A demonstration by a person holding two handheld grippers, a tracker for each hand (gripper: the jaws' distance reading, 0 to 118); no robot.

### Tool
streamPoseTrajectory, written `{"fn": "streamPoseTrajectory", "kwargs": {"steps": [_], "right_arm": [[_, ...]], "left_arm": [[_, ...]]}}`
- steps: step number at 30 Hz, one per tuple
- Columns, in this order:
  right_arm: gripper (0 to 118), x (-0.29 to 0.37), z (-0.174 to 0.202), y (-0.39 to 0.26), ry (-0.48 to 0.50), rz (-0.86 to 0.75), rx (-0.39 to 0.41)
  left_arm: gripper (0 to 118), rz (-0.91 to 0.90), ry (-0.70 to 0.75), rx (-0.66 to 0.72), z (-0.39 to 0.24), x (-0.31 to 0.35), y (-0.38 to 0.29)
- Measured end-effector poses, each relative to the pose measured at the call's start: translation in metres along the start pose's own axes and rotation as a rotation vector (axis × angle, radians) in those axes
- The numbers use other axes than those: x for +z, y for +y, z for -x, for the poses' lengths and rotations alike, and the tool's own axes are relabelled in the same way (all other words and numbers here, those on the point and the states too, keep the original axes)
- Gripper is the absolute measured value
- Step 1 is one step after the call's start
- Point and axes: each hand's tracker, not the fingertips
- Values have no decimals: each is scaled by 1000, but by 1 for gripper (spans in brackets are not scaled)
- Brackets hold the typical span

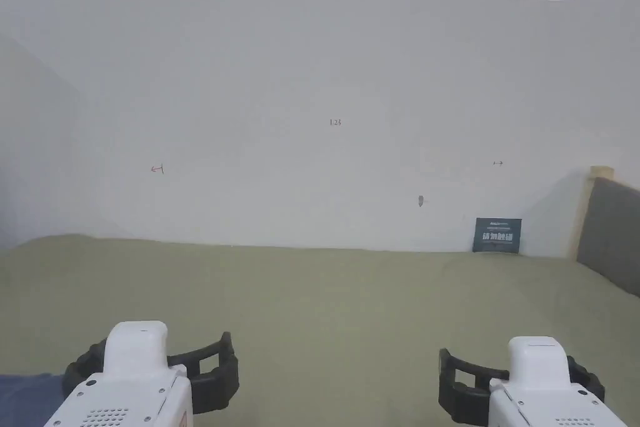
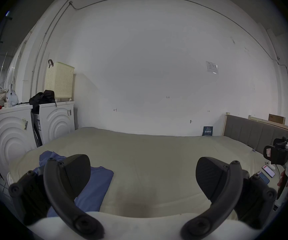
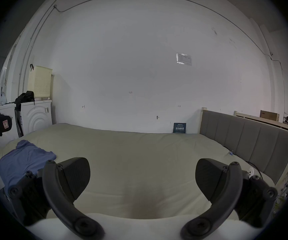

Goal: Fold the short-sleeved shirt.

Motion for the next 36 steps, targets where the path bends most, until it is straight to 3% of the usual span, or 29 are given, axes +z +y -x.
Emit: {"fn": "streamPoseTrajectory", "kwargs": {"steps": [36], "right_arm": [[118, 2, 6, 6, 24, -14, 2]], "left_arm": [[118, 4, -2, 12, -2, 2, 2]]}}
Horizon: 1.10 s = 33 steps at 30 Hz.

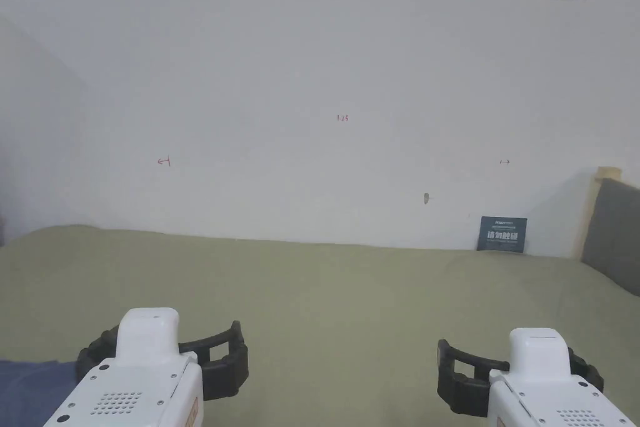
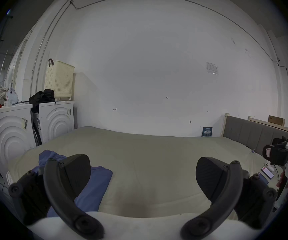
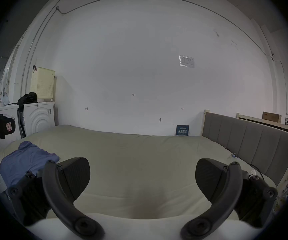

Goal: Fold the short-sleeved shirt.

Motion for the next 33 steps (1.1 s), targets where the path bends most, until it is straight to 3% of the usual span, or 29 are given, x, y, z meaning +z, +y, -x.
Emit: {"fn": "streamPoseTrajectory", "kwargs": {"steps": [33], "right_arm": [[118, -3, -1, -8, -5, 28, -10]], "left_arm": [[118, 12, 8, 3, 3, -6, -4]]}}
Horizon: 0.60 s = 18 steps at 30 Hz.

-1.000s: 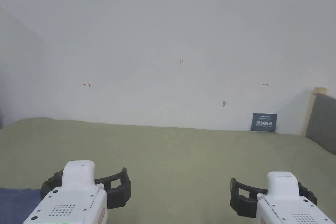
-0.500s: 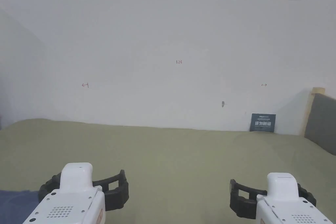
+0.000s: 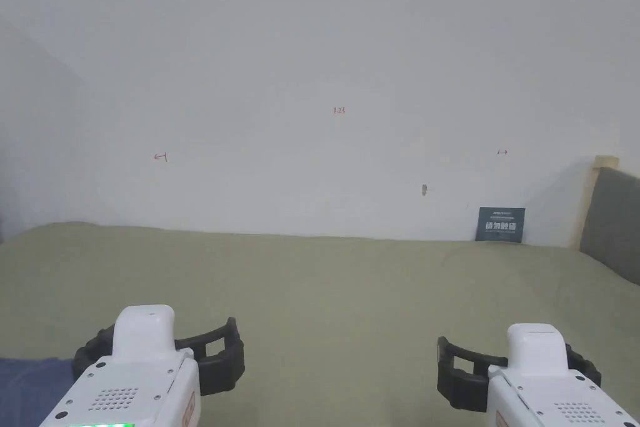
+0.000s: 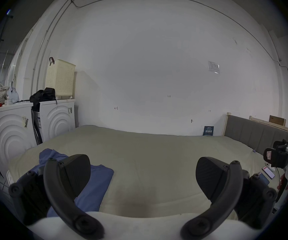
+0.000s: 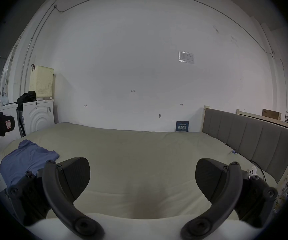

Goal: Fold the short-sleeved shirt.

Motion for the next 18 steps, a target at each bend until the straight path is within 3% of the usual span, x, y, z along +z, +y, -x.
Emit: {"fn": "streamPoseTrajectory", "kwargs": {"steps": [18], "right_arm": [[118, 2, 0, 3, 3, -11, 11]], "left_arm": [[118, 3, -10, 4, -1, 2, 0]]}}
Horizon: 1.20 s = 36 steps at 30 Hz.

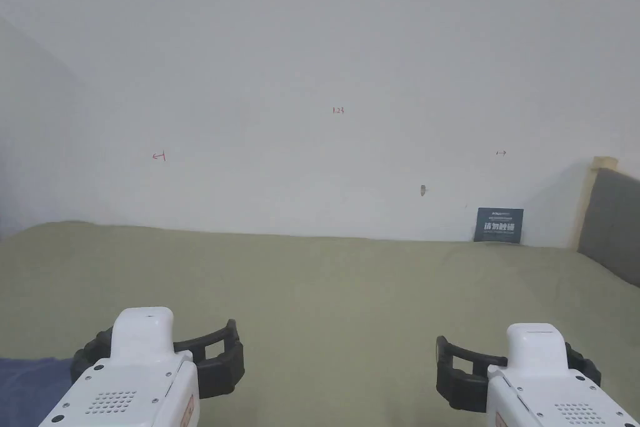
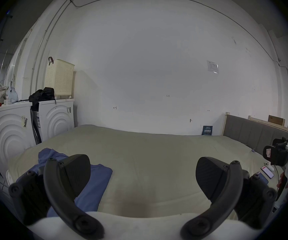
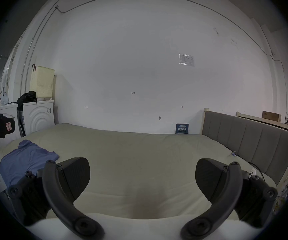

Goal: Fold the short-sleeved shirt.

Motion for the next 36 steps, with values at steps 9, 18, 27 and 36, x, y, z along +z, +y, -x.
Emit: {"fn": "streamPoseTrajectory", "kwargs": {"steps": [9, 18, 27, 36], "right_arm": [[118, 0, 1, 0, 4, -3, 0], [118, 1, 3, 3, 8, -11, 17], [118, -3, 0, 4, -4, 8, 15], [118, -4, -2, 9, -2, -1, 16]], "left_arm": [[118, 7, -8, 0, -2, 0, 2], [118, 3, -16, -11, -3, 1, 5], [118, 3, -10, -15, -1, -1, 5], [118, 1, -7, -21, -1, -5, 6]]}}
